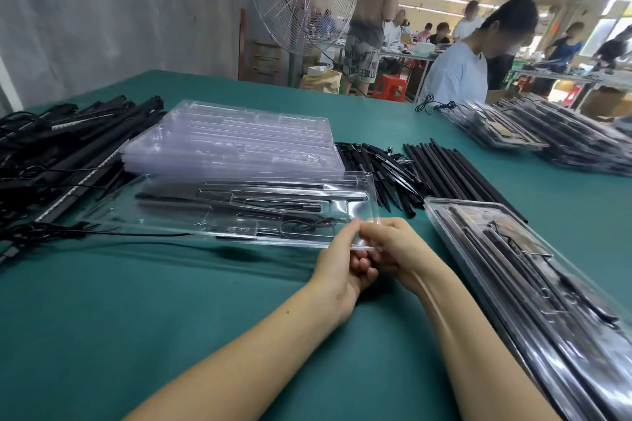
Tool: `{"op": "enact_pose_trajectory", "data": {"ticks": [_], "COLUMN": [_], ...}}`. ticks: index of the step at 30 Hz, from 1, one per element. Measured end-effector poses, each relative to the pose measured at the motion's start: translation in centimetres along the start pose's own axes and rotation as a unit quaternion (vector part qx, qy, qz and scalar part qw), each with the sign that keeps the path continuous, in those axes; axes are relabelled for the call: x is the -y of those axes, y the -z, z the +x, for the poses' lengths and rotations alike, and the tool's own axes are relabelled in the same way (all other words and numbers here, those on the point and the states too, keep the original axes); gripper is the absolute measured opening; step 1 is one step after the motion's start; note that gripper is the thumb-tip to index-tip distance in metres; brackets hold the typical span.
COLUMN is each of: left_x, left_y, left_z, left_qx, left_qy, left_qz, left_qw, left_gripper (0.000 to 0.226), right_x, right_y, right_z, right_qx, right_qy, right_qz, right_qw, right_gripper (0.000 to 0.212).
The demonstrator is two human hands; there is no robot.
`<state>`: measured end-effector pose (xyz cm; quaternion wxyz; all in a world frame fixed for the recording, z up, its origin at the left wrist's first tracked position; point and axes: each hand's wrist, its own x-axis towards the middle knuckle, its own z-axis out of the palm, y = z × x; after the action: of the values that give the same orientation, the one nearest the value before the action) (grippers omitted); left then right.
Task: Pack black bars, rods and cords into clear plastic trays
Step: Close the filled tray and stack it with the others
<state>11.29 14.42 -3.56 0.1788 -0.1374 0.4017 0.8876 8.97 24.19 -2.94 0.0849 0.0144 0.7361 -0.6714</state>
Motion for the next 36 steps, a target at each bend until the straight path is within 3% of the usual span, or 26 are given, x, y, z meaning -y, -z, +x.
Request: {"op": "enact_pose_trajectory", "data": {"ticks": [8,13,19,24,28,36], "left_x": [0.8,0.6,0.6,0.7,0.7,0.7], "left_y": [-0.6,-0.7,-0.6,-0.7,-0.8,-0.6], "left_z": [-0.4,-0.4,-0.2,0.1,0.0,-0.1], "left_qx": [-0.064,-0.099,-0.131,-0.145,-0.145,-0.145], "left_qy": [-0.078,-0.107,-0.09,-0.1,-0.101,-0.096], "left_qz": [-0.033,-0.042,-0.012,-0.001,-0.001,-0.005], "left_qw": [0.994,0.988,0.987,0.984,0.984,0.985], "left_gripper": [0.023,0.016,0.013,0.013,0.013,0.007], "right_x": [0.6,0.9,1.2,0.8,0.8,1.1], "right_y": [-0.1,-0.8,-0.2,0.2,-0.3,-1.4], "right_z": [-0.3,-0.4,-0.6,-0.8,-0.7,0.1], "right_qx": [-0.015,-0.048,-0.026,-0.022,0.0,-0.055], "right_qy": [0.024,0.018,-0.03,-0.024,-0.088,-0.09], "right_qz": [-0.047,-0.064,-0.121,0.006,0.112,0.076], "right_qw": [0.999,0.997,0.992,0.999,0.99,0.992], "right_gripper": [0.049,0.043,0.031,0.019,0.013,0.016]}}
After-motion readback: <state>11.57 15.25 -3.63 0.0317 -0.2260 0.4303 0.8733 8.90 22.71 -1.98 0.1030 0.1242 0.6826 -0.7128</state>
